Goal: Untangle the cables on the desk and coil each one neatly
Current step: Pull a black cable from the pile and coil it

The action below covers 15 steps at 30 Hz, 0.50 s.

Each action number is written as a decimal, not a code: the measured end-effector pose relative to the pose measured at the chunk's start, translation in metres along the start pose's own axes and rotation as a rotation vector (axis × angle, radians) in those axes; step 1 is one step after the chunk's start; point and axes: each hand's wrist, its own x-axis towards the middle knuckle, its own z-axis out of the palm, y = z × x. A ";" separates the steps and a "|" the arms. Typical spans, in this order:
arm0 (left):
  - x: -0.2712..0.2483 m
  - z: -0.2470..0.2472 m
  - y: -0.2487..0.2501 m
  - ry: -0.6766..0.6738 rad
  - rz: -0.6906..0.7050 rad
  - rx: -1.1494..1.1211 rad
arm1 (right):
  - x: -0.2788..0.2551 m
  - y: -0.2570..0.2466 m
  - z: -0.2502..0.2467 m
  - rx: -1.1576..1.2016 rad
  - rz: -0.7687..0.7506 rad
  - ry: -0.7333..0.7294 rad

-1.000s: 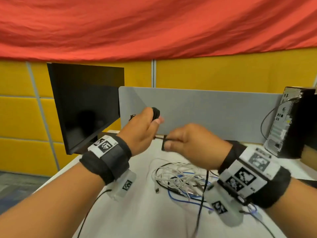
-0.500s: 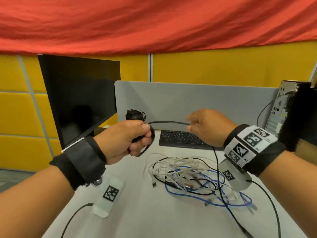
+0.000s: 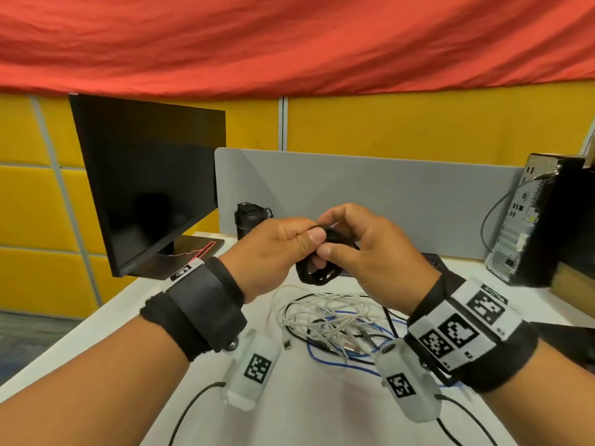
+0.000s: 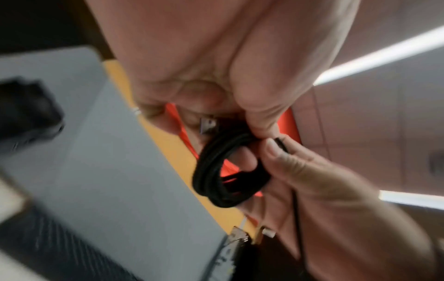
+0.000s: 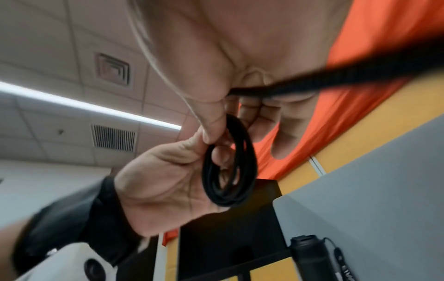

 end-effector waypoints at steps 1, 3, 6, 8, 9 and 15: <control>0.001 0.000 0.000 0.013 0.023 0.088 | 0.001 0.001 -0.001 -0.033 -0.006 -0.005; 0.003 0.004 -0.001 0.033 -0.029 0.036 | 0.005 0.004 -0.003 -0.056 -0.003 -0.040; 0.007 0.014 -0.002 0.047 -0.196 -0.360 | 0.010 0.006 -0.008 0.121 0.013 -0.136; 0.009 0.018 0.000 0.026 -0.306 -0.711 | 0.012 0.010 -0.012 0.345 0.084 -0.189; 0.010 0.019 0.001 0.006 -0.343 -0.841 | 0.013 0.012 -0.013 0.434 0.121 -0.205; 0.007 0.019 -0.009 0.099 -0.342 -0.278 | 0.018 0.021 -0.004 0.334 0.193 -0.100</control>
